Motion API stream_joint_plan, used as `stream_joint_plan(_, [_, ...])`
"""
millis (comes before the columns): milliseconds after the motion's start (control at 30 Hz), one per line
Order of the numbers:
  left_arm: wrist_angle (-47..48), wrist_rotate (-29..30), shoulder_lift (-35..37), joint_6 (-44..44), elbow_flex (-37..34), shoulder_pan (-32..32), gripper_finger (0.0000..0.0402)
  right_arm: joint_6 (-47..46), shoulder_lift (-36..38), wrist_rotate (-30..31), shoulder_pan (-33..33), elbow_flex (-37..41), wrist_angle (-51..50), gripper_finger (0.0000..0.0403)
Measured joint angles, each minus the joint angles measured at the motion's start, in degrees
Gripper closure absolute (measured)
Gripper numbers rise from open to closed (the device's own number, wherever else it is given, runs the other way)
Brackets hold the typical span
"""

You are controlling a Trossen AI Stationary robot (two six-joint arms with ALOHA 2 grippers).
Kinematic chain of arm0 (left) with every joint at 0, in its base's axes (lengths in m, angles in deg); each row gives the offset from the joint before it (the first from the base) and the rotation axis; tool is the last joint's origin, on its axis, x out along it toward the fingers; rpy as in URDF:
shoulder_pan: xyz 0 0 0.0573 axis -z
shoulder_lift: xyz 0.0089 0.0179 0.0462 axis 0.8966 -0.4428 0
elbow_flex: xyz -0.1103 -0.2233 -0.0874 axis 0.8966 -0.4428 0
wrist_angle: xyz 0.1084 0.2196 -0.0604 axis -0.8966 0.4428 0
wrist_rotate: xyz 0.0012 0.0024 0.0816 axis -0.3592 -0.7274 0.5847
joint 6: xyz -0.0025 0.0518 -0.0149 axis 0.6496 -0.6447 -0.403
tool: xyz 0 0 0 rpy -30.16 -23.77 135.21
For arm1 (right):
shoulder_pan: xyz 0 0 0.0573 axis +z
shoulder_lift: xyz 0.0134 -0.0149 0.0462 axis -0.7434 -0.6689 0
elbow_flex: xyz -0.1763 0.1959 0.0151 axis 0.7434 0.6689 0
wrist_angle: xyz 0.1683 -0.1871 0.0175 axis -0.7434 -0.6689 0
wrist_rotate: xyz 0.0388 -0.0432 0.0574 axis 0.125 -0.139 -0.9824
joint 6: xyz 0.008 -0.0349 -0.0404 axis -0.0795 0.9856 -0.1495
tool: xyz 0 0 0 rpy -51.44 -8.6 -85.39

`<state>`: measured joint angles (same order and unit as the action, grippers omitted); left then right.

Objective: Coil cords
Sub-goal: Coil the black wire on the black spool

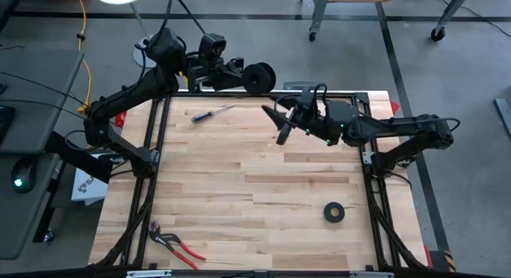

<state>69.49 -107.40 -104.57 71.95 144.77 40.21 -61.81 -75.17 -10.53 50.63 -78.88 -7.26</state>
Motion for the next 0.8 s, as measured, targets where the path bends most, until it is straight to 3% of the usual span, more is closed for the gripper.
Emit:
stream_joint_plan(67, [-0.01,0.49,0.0,-0.22,0.0,0.02,0.0402,-0.36,0.0,-3.35,0.05,0.0,0.06,0.0217])
stream_joint_plan(267, [-1.54,2.44,0.0,-0.51,0.0,0.63,0.0402,-1.13,-0.52,-2.87,-1.23,0.02,2.71,0.0217])
stream_joint_plan(500, [-3.05,3.49,0.0,-1.42,0.02,0.75,0.0402,-7.81,-3.17,-14.57,-3.28,0.0,10.33,0.0217])
stream_joint_plan(800, [-7.4,4.49,-0.02,-0.28,0.02,1.46,0.0401,-8.11,-8.52,-16.83,-6.75,0.02,8.4,0.0228])
